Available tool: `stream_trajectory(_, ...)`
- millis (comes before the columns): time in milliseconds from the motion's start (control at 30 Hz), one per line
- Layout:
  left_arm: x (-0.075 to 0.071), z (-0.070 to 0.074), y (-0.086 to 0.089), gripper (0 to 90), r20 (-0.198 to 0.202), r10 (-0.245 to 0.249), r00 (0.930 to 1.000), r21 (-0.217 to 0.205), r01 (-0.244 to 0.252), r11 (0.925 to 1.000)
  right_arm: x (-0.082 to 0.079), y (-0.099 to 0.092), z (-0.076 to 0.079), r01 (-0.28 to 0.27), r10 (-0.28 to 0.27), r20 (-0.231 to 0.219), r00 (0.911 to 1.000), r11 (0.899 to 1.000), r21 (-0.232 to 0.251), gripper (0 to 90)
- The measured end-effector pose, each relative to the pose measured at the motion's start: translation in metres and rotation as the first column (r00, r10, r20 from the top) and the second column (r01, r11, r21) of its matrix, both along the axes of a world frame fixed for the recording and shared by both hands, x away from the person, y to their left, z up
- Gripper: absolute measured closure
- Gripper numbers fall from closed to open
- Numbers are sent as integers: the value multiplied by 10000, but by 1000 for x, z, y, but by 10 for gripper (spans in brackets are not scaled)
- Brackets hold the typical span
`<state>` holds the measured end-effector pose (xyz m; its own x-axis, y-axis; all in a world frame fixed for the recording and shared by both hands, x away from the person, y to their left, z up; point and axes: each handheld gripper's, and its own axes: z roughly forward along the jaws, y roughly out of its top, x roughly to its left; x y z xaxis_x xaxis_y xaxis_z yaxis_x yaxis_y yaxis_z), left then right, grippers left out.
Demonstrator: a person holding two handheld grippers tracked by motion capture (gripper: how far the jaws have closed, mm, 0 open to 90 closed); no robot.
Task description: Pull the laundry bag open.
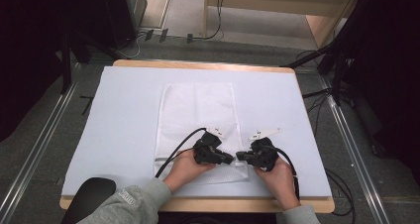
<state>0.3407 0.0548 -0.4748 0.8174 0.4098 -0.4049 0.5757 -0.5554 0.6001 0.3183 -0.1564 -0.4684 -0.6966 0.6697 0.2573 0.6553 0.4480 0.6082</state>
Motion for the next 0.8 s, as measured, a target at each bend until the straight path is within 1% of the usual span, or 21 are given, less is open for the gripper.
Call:
stream_trajectory(67, 3, 0, 1, 870, -261, -11, 9997, -28, 10, 10000, -1, 1, 0, -32, 33, 102, 9999, 9999, -96, 900)
stream_trajectory(100, 3, 0, 1, 873, -237, 21, 9997, -7, -21, 10000, -1, 1, 1, -59, 60, 106, 9999, 9999, -119, 891)
stream_trajectory(133, 3, 0, 1, 874, -178, -46, 9998, 47, 47, 10000, -1, 1, 1, -110, 111, 86, 9999, 9999, -56, 888)
stream_trajectory(167, 3, 1, 0, 876, -232, -39, 9997, 66, 40, 10000, -1, 2, 0, -144, 144, 96, 9998, 9999, -24, 888)
stream_trajectory(333, 8, 1, 2, 880, -659, -20, 9978, -9, 20, 10000, -2, 3, 0, -190, 194, 255, 9995, 9997, -143, 900)
stream_trajectory(367, 9, 1, 2, 880, -803, 41, 9968, -32, -44, 10000, -3, 3, 0, -263, 270, 363, 9990, 9995, -194, 900)
stream_trajectory(400, 10, 1, 2, 881, -782, 15, 9969, 17, -14, 10000, -3, 3, 0, -278, 287, 391, 9988, 9994, -226, 900)
stream_trajectory(467, 11, 1, 3, 881, -914, -1, 9958, 0, 1, 10000, -4, 4, 0, -336, 353, 550, 9979, 9990, -309, 900)
stream_trajectory(567, 13, 1, 4, 881, -1071, -62, 9942, -39, 58, 10000, -5, 5, 0, -364, 391, 662, 9970, 9985, -415, 900)
stream_trajectory(600, 13, 2, 5, 882, -1136, -13, 9935, -36, 9, 10000, -5, 5, 0, -376, 405, 699, 9967, 9984, -428, 900)
stream_trajectory(633, 14, 3, 6, 882, -1145, -60, 9934, 30, 63, 10000, -5, 5, 0, -380, 408, 720, 9966, 9985, -406, 900)
stream_trajectory(733, 16, 4, 10, 882, -1438, 6, 9896, -56, -14, 10000, -6, 3, -1, -416, 438, 728, 9964, 9986, -318, 900)
stream_trajectory(800, 17, 4, 12, 882, -1505, -31, 9886, -67, 21, 10000, -5, 2, -2, -414, 428, 685, 9967, 9989, -219, 900)
